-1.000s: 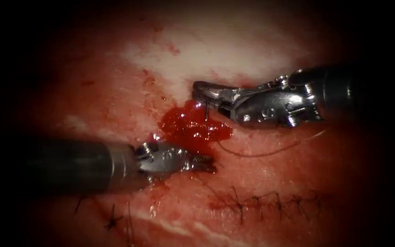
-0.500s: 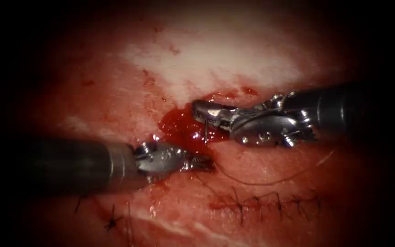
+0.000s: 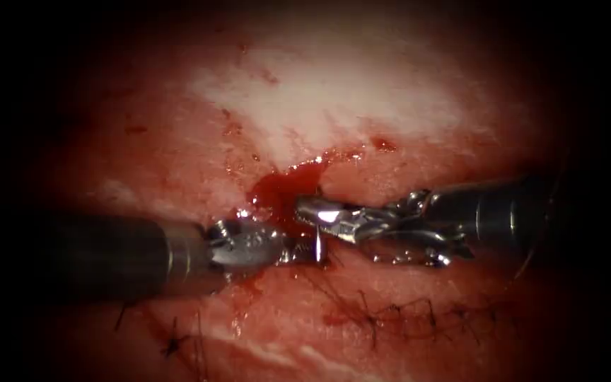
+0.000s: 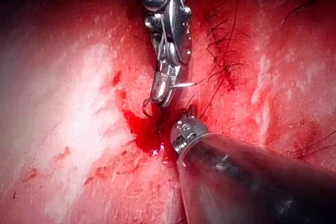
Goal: Wound Closure
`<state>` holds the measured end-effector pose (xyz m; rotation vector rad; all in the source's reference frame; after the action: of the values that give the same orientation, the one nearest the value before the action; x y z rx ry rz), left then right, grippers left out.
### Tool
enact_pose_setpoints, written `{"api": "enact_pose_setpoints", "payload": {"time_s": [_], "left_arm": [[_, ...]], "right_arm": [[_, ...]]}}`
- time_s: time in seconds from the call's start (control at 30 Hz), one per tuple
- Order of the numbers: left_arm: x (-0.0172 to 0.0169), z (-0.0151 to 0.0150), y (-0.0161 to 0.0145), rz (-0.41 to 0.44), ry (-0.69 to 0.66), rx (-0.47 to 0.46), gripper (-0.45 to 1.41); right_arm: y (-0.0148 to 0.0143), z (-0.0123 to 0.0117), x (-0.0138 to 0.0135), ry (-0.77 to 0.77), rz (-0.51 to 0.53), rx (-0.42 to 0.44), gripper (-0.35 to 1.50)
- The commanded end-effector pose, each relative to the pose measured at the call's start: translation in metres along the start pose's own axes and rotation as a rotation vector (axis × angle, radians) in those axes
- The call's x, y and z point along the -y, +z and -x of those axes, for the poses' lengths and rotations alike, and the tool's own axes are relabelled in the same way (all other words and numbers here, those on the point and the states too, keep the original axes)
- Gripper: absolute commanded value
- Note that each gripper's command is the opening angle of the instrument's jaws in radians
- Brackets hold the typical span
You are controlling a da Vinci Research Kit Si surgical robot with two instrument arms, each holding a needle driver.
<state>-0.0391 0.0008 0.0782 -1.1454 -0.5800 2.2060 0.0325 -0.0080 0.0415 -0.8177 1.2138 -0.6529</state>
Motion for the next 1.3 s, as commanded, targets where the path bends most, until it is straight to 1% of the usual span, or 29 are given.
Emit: {"api": "enact_pose_setpoints", "payload": {"time_s": [0.03, 0.3, 0.5, 0.57, 0.67, 0.87, 0.97, 1.1, 1.17, 1.23, 1.3], "left_arm": [[-0.0001, 0.0004, 0.0008, 0.003, 0.000, 0.001, -0.15], [-0.0001, 0.0004, 0.0008, 0.002, 0.000, 0.001, -0.15], [-0.0002, 0.0005, 0.0008, 0.002, 0.000, 0.001, -0.15], [-0.0002, 0.0005, 0.0008, 0.003, 0.000, 0.001, -0.15], [-0.0002, 0.0005, 0.0008, 0.002, 0.000, 0.004, -0.15], [-0.0002, 0.0005, 0.0007, 0.003, 0.000, 0.004, -0.15], [-0.0002, 0.0005, 0.0007, 0.003, 0.000, 0.004, -0.15], [-0.0002, 0.0005, 0.0007, 0.003, 0.000, 0.004, -0.15], [-0.0002, 0.0005, 0.0007, 0.003, 0.000, 0.007, -0.15], [-0.0002, 0.0005, 0.0007, 0.003, 0.000, 0.007, -0.15], [-0.0002, 0.0006, 0.0007, 0.003, 0.000, 0.007, -0.16]], "right_arm": [[0.0007, -0.0015, 0.0010, -0.003, 0.000, -0.012, -0.35], [-0.0004, -0.0014, 0.0023, -0.016, -0.004, -0.002, -0.35], [-0.0008, -0.0006, 0.0027, -0.020, -0.012, 0.009, -0.35], [-0.0009, 0.0001, 0.0034, -0.021, -0.028, 0.013, -0.35], [-0.0013, 0.0012, 0.0052, 0.015, -0.066, 0.023, -0.35], [-0.0020, 0.0022, 0.0065, 0.055, -0.098, 0.033, -0.35], [-0.0020, 0.0022, 0.0064, 0.067, -0.101, 0.034, -0.35], [-0.0018, 0.0022, 0.0066, 0.125, -0.114, 0.039, -0.35], [-0.0019, 0.0022, 0.0065, 0.179, -0.111, 0.055, -0.35], [-0.0019, 0.0021, 0.0063, 0.198, -0.107, 0.074, -0.35], [-0.0018, 0.0020, 0.0061, 0.229, -0.095, 0.120, -0.35]]}}
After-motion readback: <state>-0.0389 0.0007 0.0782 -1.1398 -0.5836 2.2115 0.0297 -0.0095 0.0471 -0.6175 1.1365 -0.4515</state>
